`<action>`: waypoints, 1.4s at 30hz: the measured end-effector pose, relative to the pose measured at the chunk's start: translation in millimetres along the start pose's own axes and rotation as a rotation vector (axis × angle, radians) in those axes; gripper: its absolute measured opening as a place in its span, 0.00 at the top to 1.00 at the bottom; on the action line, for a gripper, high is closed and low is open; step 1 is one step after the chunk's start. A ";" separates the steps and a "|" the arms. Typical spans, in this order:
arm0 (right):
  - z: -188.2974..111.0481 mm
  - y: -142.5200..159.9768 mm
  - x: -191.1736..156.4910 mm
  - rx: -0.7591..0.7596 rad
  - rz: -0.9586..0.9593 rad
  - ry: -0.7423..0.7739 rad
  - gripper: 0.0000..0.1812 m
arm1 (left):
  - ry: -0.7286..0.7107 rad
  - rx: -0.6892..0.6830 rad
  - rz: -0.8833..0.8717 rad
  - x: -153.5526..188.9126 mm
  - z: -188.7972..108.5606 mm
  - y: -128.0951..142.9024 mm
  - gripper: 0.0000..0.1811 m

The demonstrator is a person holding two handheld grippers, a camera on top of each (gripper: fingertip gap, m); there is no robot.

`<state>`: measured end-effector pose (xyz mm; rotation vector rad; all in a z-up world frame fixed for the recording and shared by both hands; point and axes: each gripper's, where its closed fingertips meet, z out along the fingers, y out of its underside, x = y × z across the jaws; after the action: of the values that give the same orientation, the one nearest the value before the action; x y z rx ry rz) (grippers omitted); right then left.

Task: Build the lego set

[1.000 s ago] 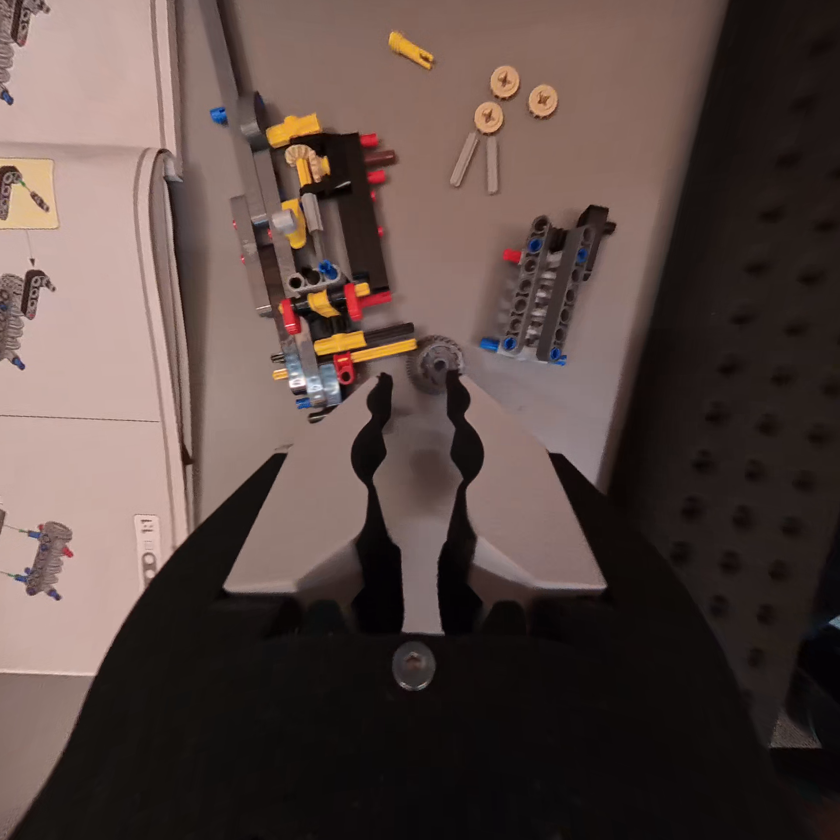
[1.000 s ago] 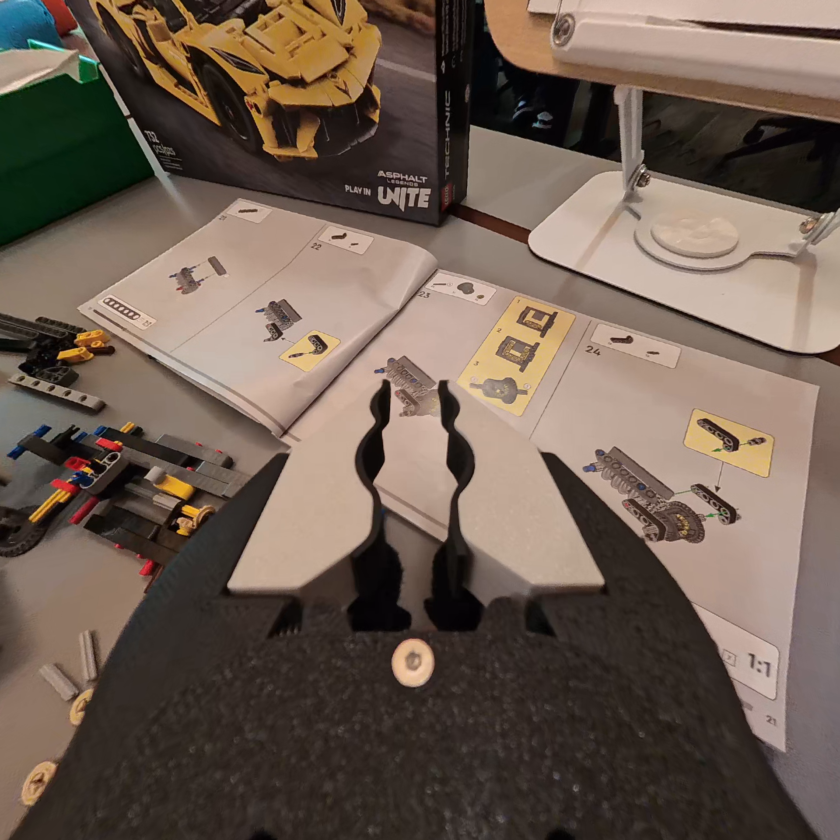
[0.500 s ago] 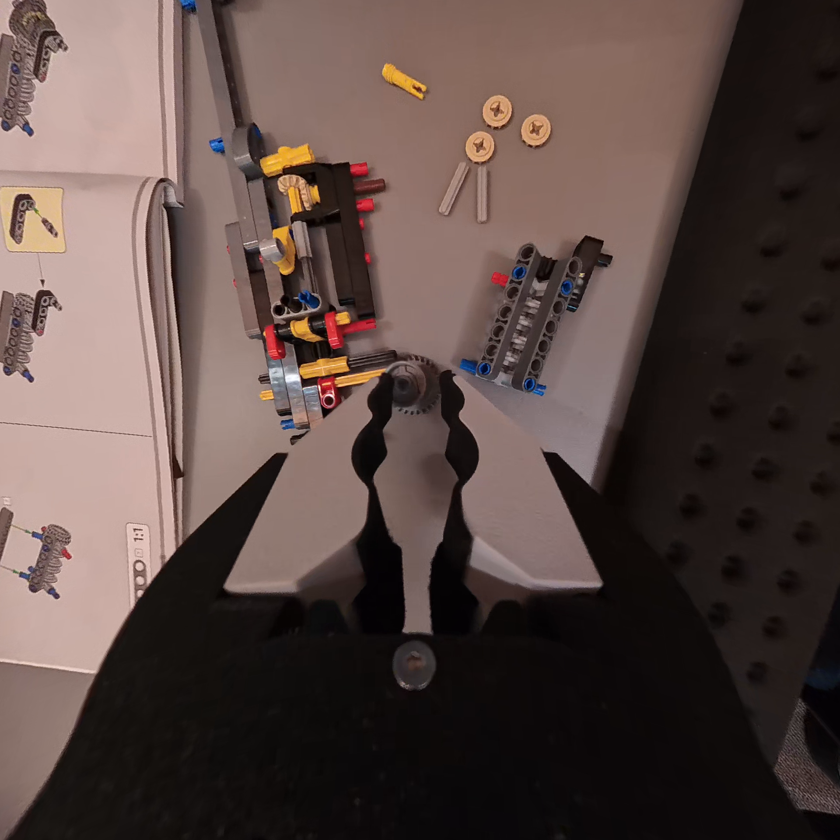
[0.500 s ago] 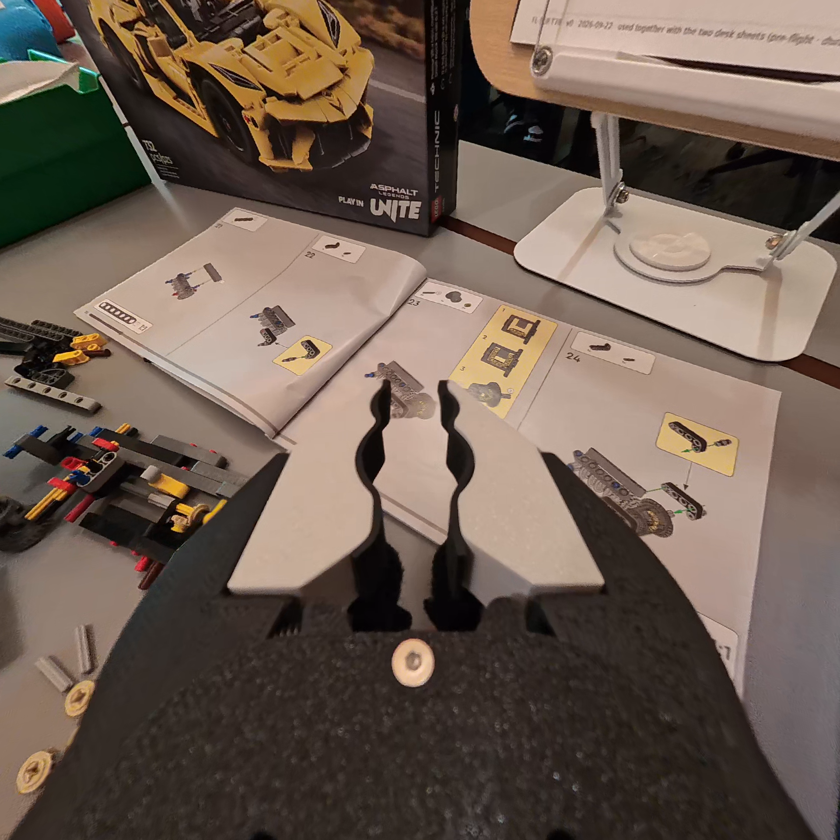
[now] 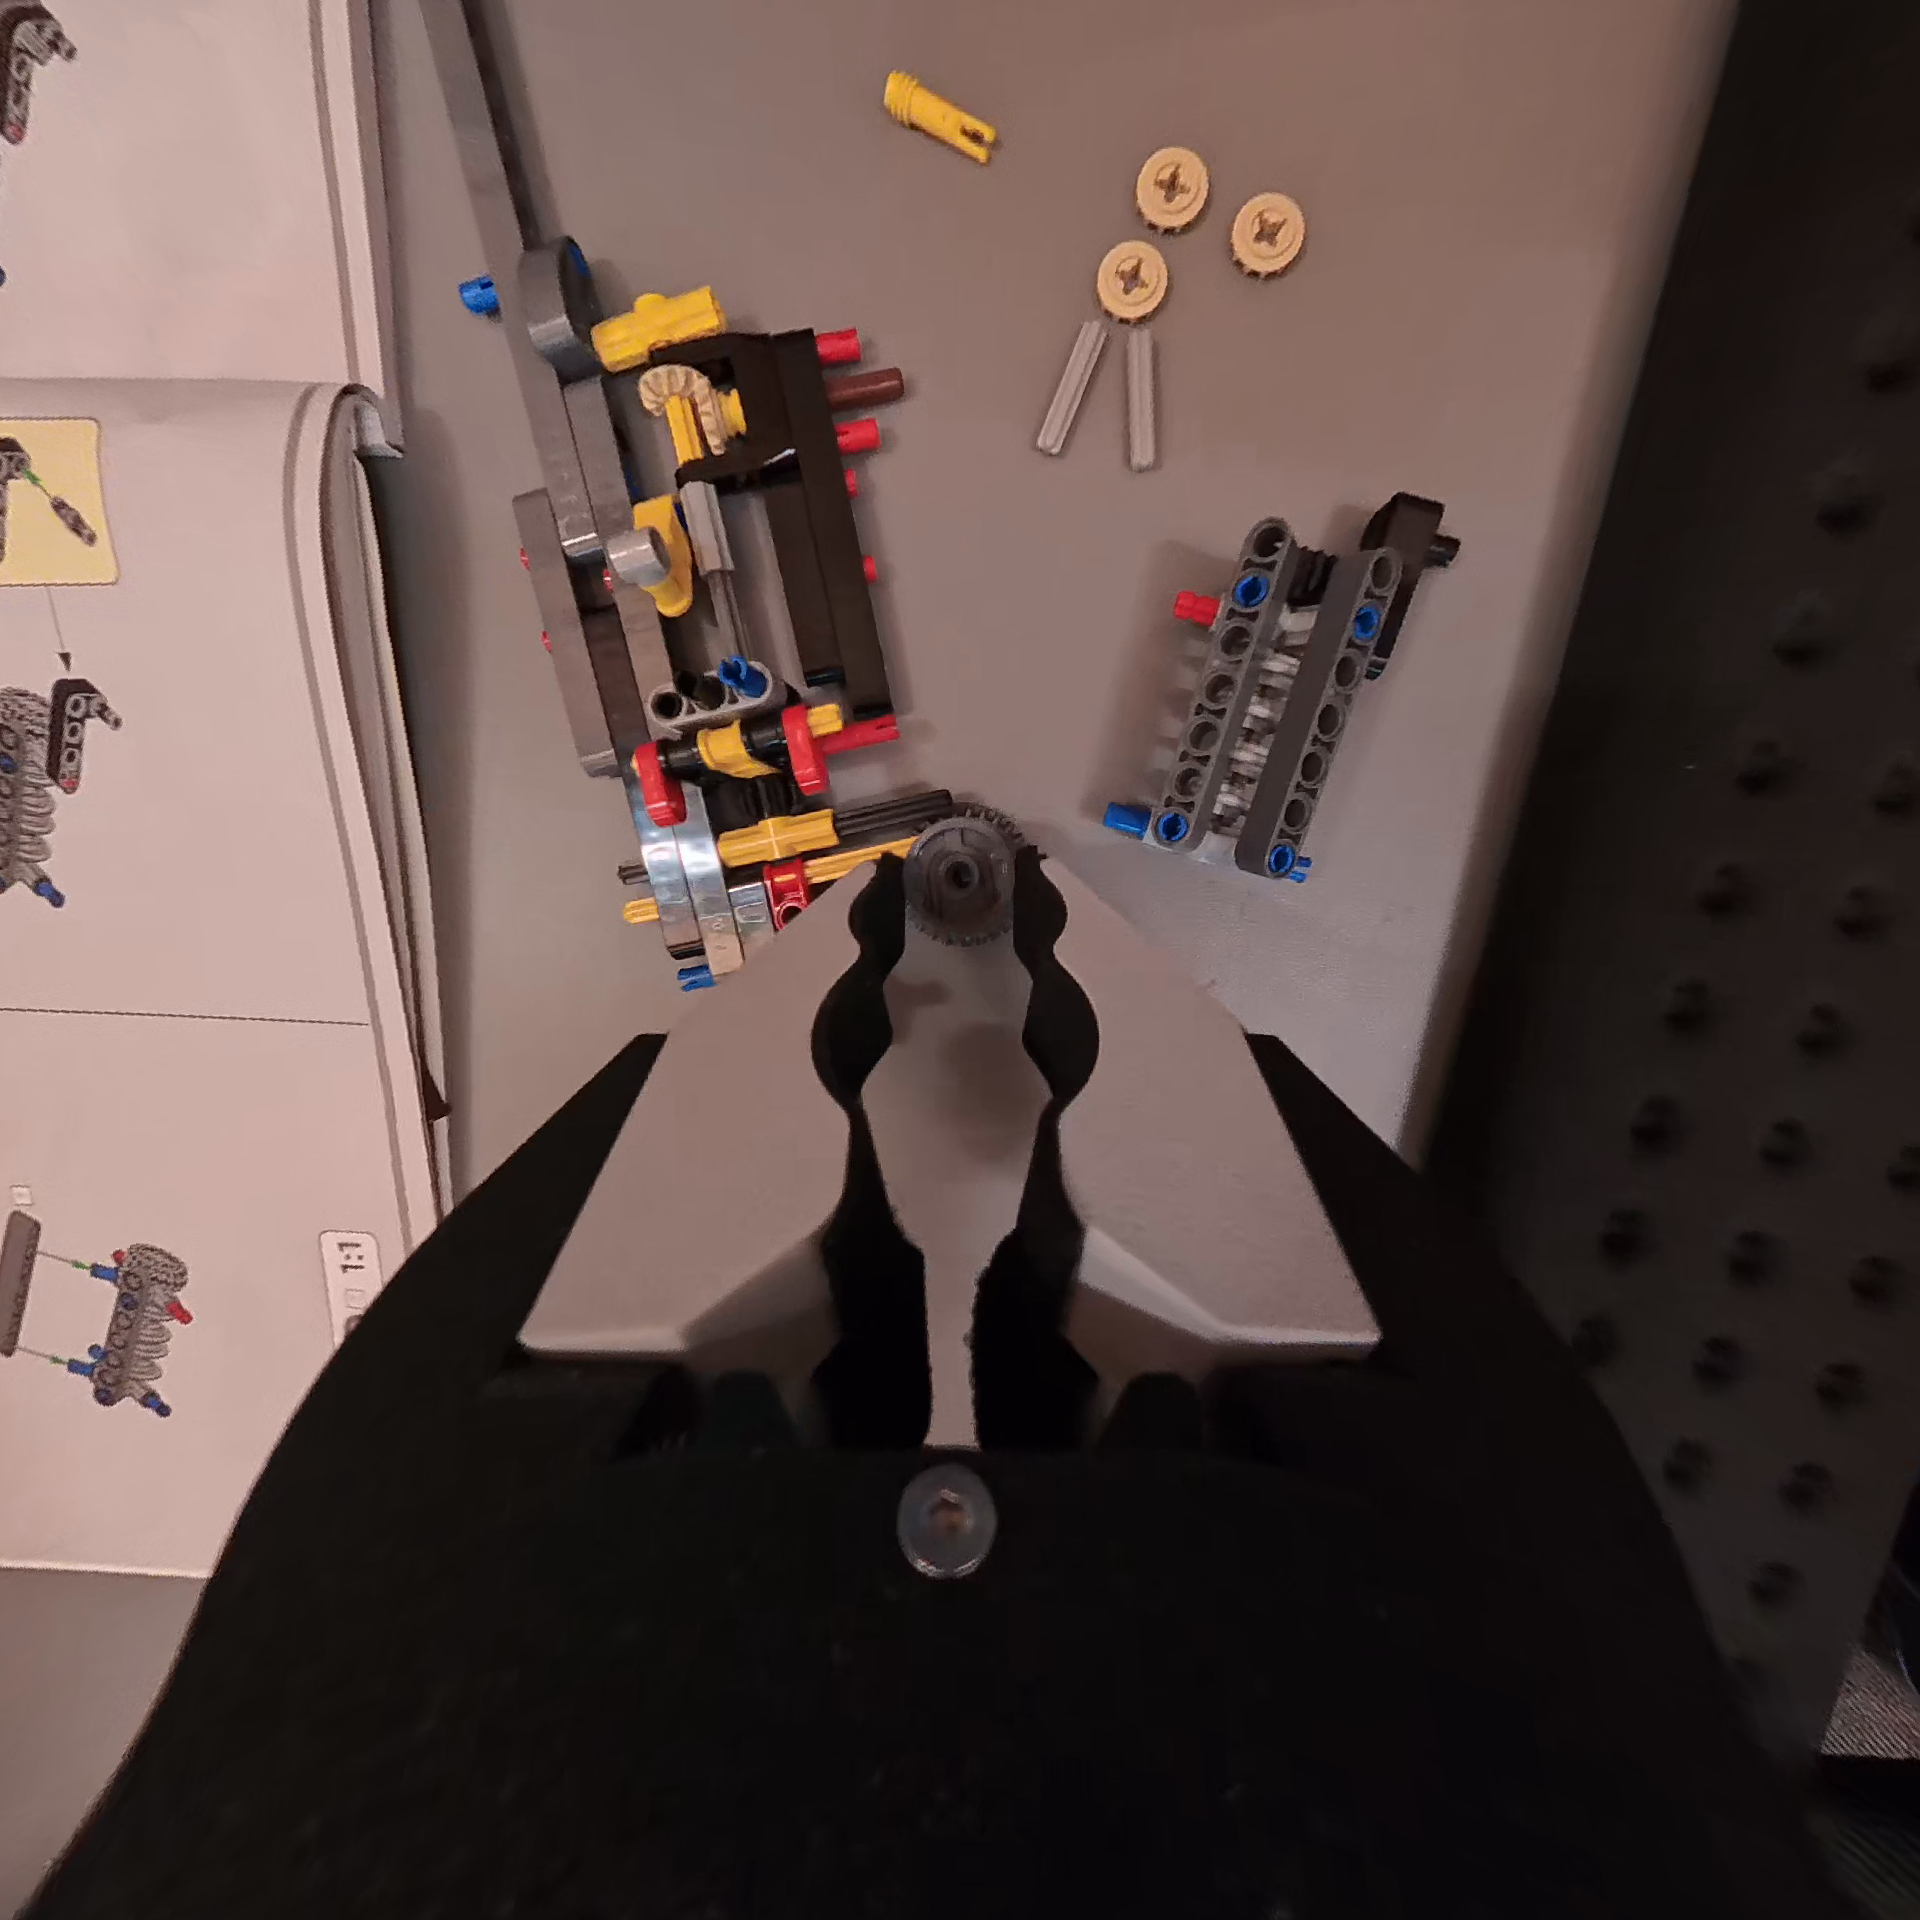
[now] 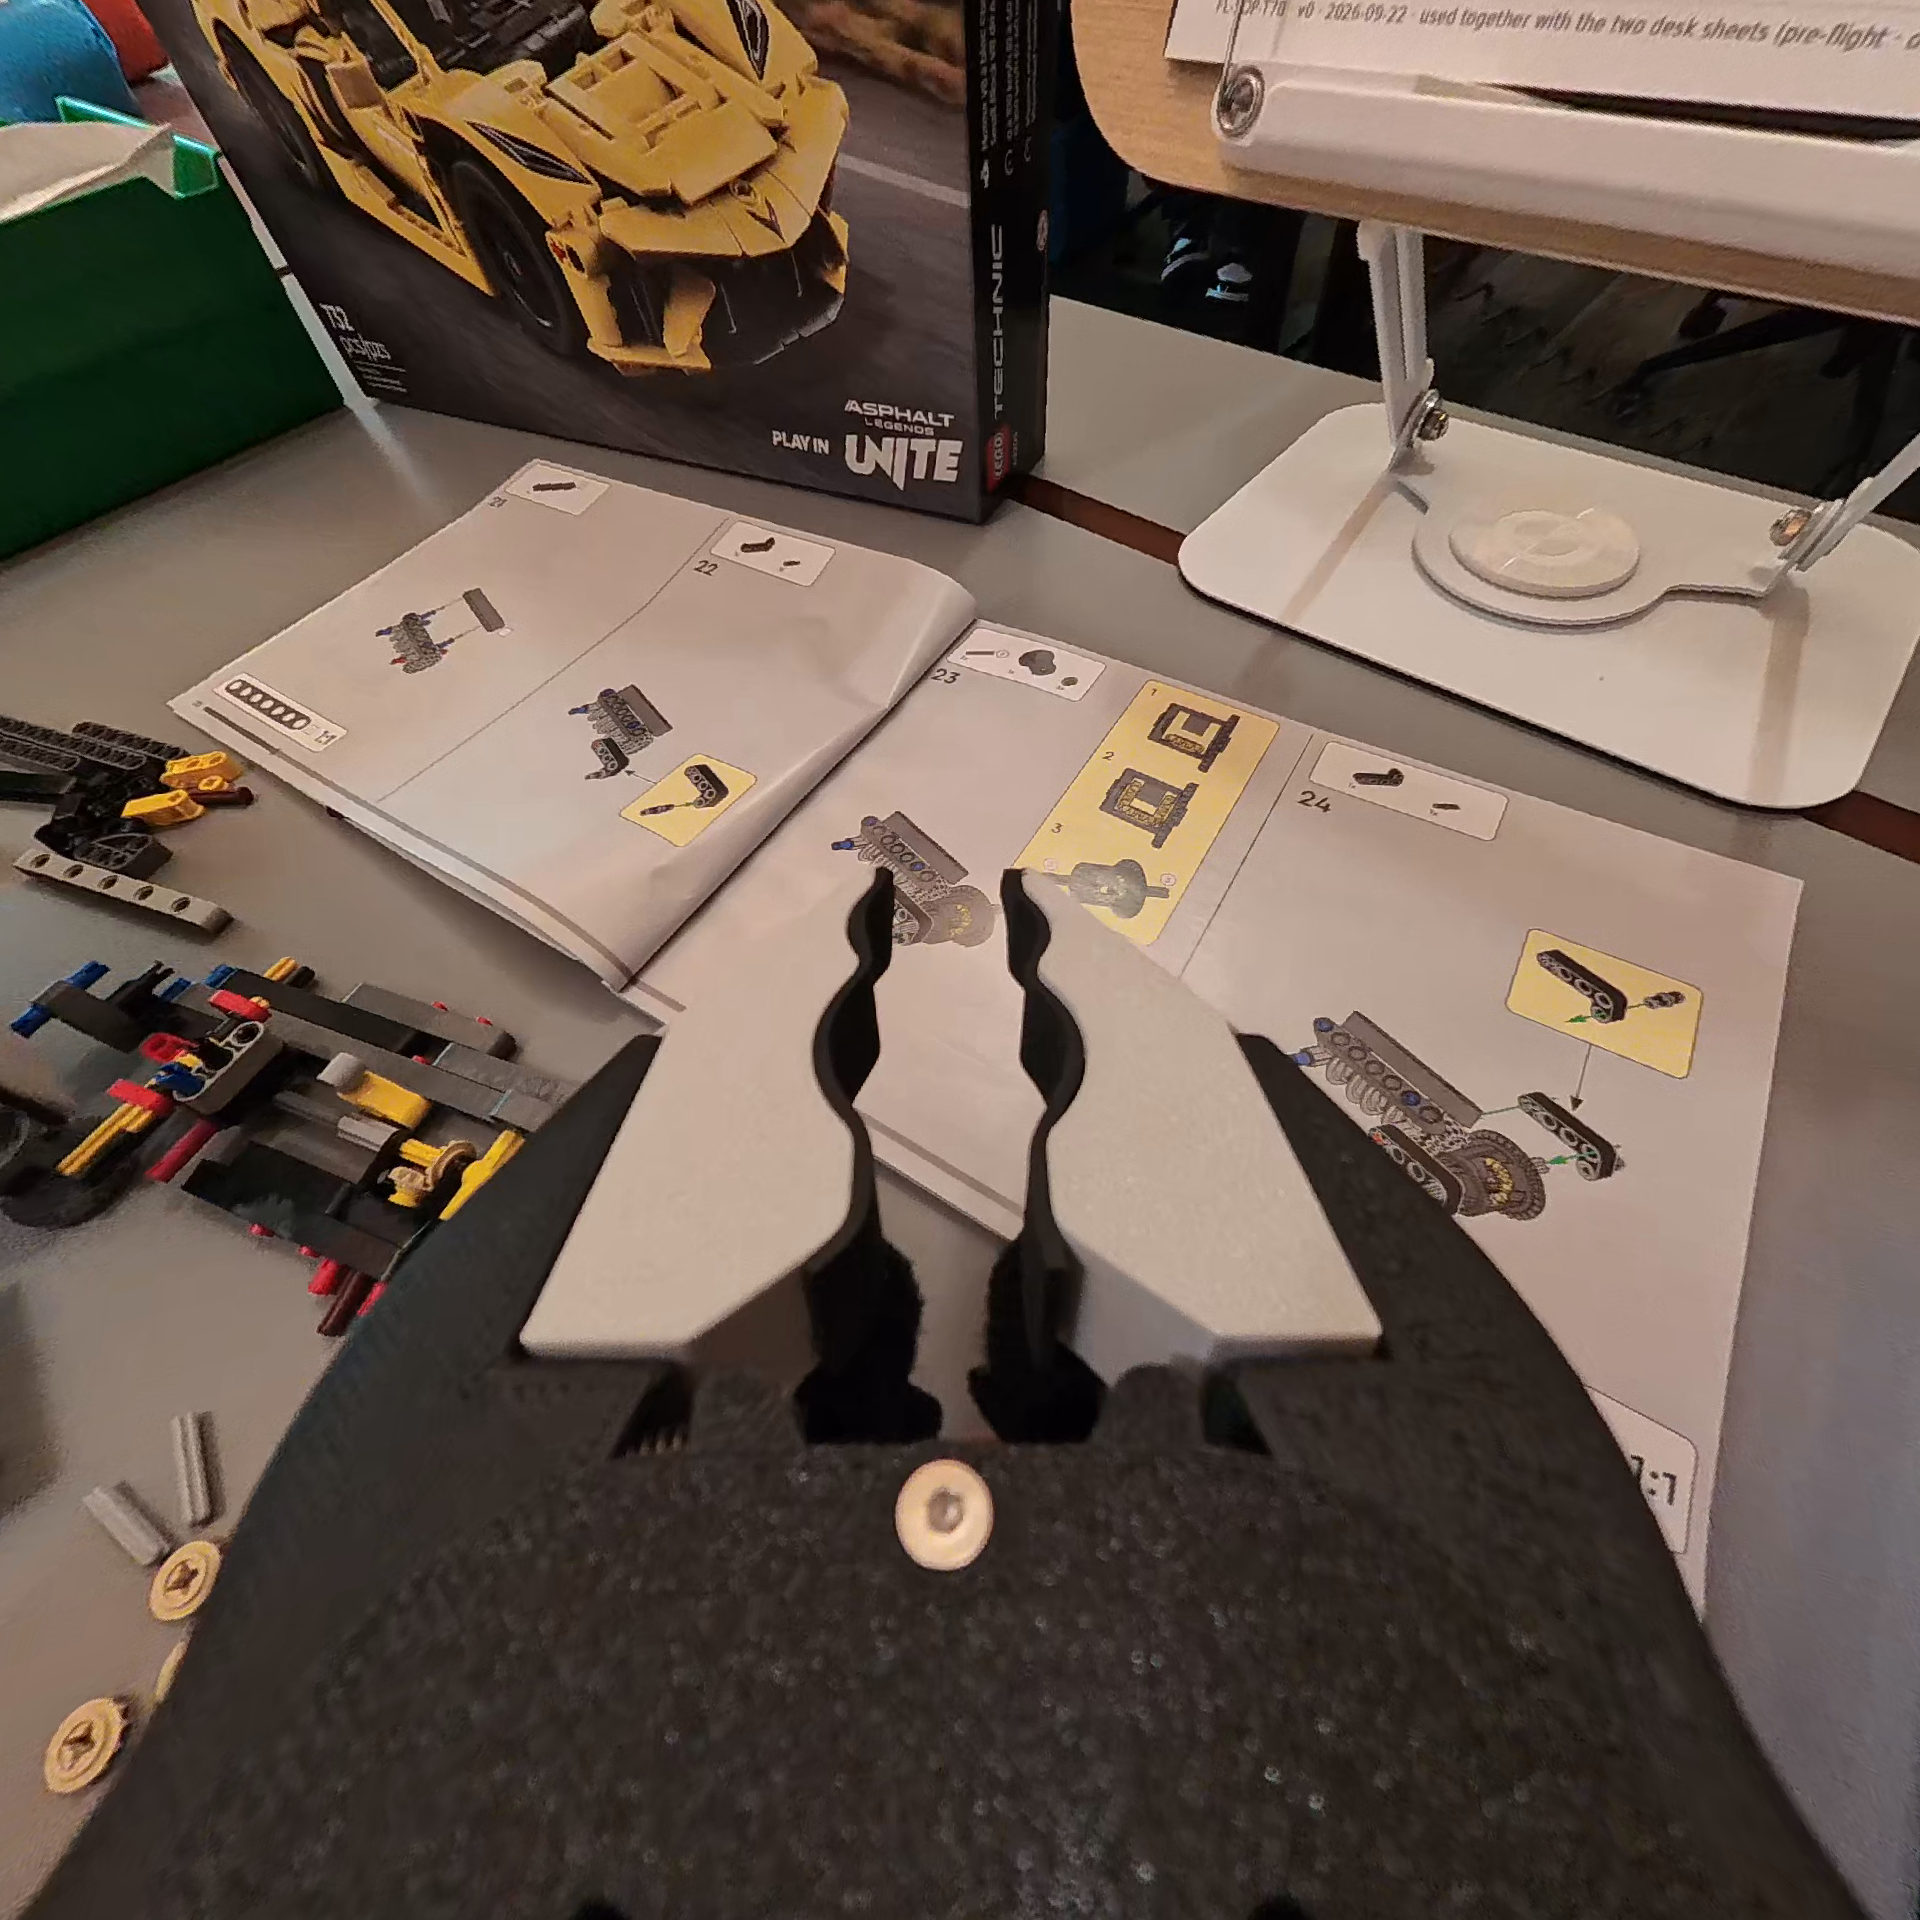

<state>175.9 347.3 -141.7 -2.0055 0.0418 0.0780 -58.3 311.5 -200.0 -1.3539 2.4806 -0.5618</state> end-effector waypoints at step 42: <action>-112.2 -62.5 -223.0 0.159 0.435 -1.596 0.90 | 1.074 0.840 0.415 23.6 -147.2 -107.4 0.89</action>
<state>-38.4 270.7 -21.5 -1.2574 -0.5089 1.8044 -50.0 269.6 -21.3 -0.1504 2.4431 -2.2938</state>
